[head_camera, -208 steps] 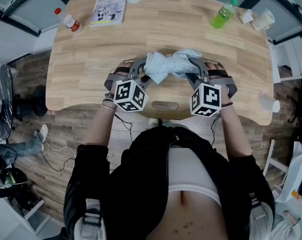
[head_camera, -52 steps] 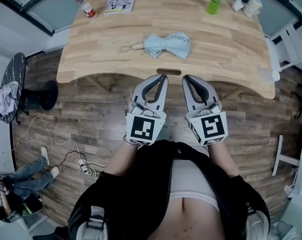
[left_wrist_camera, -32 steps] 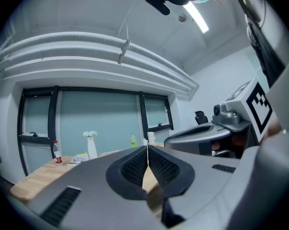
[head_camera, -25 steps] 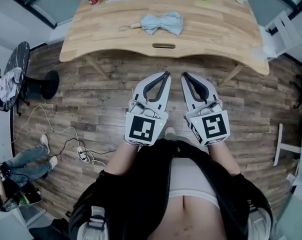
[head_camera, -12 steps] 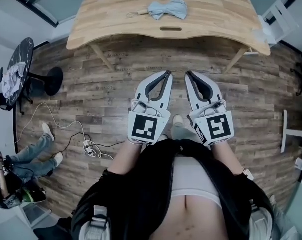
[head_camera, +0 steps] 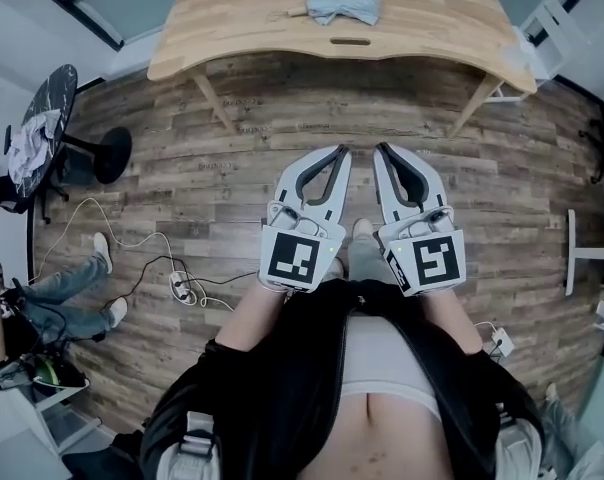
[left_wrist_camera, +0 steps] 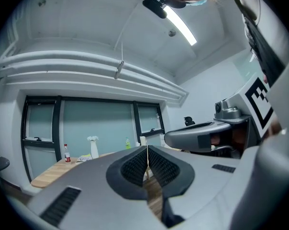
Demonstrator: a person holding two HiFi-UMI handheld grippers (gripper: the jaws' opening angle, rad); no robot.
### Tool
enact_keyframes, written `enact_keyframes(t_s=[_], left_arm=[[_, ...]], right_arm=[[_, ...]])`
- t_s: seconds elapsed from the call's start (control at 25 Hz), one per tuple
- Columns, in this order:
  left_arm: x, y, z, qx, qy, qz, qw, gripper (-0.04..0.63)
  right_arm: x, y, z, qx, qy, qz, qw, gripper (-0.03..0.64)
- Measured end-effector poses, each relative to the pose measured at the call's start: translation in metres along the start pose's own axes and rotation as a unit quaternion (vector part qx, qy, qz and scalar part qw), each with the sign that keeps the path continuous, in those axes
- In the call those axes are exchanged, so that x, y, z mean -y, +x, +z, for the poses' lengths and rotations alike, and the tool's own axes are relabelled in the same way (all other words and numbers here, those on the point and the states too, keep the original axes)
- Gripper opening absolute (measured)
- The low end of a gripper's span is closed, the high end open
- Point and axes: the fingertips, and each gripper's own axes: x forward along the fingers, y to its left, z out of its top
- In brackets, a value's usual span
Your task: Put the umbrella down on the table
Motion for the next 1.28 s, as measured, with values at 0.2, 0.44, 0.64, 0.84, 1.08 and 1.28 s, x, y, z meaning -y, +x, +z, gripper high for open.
enact_keyframes(t_s=[0.2,0.44,0.64,0.84,1.08,1.28], left_arm=[[0.01,-0.015,0.008,0.007,0.005,0.006,0.9999,0.009],[0.016,-0.017,0.016,0.01,-0.004,0.024,0.9997,0.009],[0.024,-0.015,0.017,0.005,-0.012,0.026,0.9996,0.009],[0.026,-0.016,0.018,0.003,-0.013,0.033,0.9994,0.009],[0.027,-0.016,0.018,0.002,-0.004,0.037,0.9993,0.009],[0.027,-0.015,0.018,0.003,-0.003,0.037,0.9993,0.009]], right_arm=[[-0.009,-0.016,0.012,0.019,-0.004,0.0,1.0,0.034],[-0.007,-0.025,0.019,0.023,-0.007,0.014,1.0,0.027],[-0.007,-0.029,0.017,0.019,-0.005,0.026,0.999,0.026],[-0.009,-0.035,0.018,0.019,-0.003,0.031,0.999,0.026],[-0.009,-0.038,0.019,0.025,-0.003,0.036,0.999,0.026],[-0.012,-0.037,0.02,0.027,-0.006,0.042,0.999,0.026]])
